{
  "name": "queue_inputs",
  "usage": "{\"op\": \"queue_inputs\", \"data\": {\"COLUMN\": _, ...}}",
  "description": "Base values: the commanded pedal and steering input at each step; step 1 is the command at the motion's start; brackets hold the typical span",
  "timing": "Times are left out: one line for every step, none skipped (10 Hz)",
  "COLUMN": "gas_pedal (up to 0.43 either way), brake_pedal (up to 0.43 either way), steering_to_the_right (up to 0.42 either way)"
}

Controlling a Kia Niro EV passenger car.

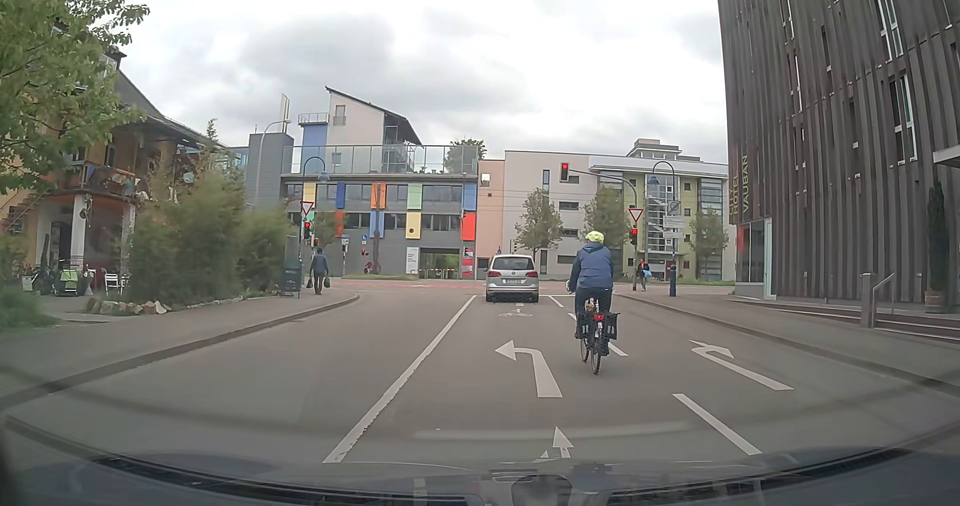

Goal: Follow the waypoints while adhering to traffic rules and regulations

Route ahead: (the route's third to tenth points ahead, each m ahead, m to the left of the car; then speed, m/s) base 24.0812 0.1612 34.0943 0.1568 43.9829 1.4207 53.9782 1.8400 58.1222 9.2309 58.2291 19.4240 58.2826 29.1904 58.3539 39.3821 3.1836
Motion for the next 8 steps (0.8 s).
{"op": "queue_inputs", "data": {"gas_pedal": 0.008, "brake_pedal": 0.0, "steering_to_the_right": 0.036}}
{"op": "queue_inputs", "data": {"gas_pedal": 0.008, "brake_pedal": 0.0, "steering_to_the_right": 0.034}}
{"op": "queue_inputs", "data": {"gas_pedal": 0.008, "brake_pedal": 0.0, "steering_to_the_right": 0.031}}
{"op": "queue_inputs", "data": {"gas_pedal": 0.0, "brake_pedal": 0.0, "steering_to_the_right": 0.029}}
{"op": "queue_inputs", "data": {"gas_pedal": 0.0, "brake_pedal": 0.0, "steering_to_the_right": 0.026}}
{"op": "queue_inputs", "data": {"gas_pedal": 0.0, "brake_pedal": 0.0, "steering_to_the_right": 0.023}}
{"op": "queue_inputs", "data": {"gas_pedal": 0.0, "brake_pedal": 0.0, "steering_to_the_right": 0.021}}
{"op": "queue_inputs", "data": {"gas_pedal": 0.0, "brake_pedal": 0.0, "steering_to_the_right": 0.018}}
